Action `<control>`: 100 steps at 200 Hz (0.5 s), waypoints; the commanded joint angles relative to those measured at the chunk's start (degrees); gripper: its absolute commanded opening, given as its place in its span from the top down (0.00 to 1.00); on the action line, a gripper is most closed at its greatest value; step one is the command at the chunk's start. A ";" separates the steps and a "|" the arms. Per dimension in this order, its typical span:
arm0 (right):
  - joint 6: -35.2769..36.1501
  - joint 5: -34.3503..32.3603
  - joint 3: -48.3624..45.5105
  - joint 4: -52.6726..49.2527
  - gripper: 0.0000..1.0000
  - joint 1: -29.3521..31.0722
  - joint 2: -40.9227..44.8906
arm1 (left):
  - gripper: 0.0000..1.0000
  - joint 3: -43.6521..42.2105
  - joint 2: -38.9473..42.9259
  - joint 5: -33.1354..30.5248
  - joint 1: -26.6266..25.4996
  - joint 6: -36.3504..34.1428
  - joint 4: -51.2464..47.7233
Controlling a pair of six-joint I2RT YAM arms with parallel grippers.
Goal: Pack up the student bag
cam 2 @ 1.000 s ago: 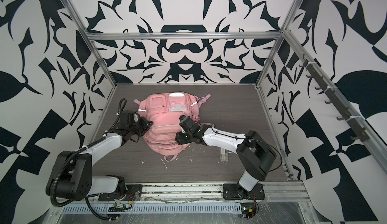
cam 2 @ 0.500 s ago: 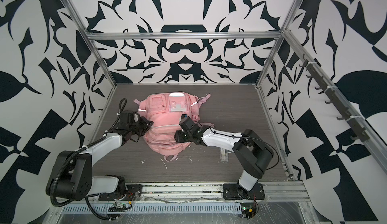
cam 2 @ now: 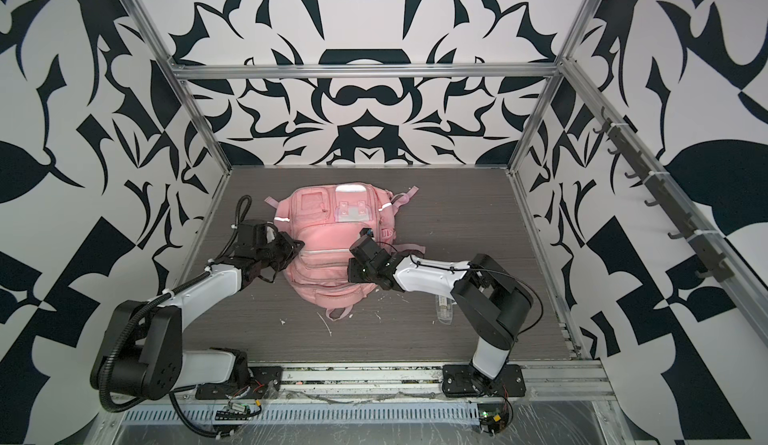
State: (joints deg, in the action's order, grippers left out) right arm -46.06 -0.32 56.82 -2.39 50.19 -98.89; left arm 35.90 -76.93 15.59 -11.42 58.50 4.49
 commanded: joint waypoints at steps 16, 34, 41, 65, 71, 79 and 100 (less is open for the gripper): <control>0.35 -5.91 0.22 -2.83 0.76 1.12 3.00 | 1.00 1.40 0.40 1.98 -0.80 0.35 -1.32; 1.00 -6.57 -1.19 -4.65 0.76 2.00 5.75 | 1.00 1.37 0.46 2.10 -0.80 0.38 -1.33; 1.14 -6.73 -1.69 -5.08 0.76 2.12 6.47 | 1.00 1.37 0.45 2.06 -0.80 0.37 -1.33; 1.17 -5.98 -3.32 -5.20 0.80 2.24 7.48 | 1.00 1.54 -0.34 1.94 -0.84 0.47 -0.73; 1.22 -5.68 -3.53 -5.08 0.81 2.22 7.69 | 1.00 1.65 -0.46 2.05 -0.80 0.52 -0.63; 1.14 -5.19 -3.85 -4.96 0.82 2.19 8.09 | 1.00 1.75 -0.64 2.16 -0.80 0.56 -0.62; 0.68 -5.66 -4.74 -4.02 0.81 2.54 8.97 | 1.00 1.52 -0.34 2.01 -0.80 0.53 -0.62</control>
State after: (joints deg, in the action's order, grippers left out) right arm -45.50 -4.75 53.21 -6.20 52.29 -91.83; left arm 36.03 -77.10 15.79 -11.70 58.52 4.29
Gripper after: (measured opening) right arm 0.182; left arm 0.092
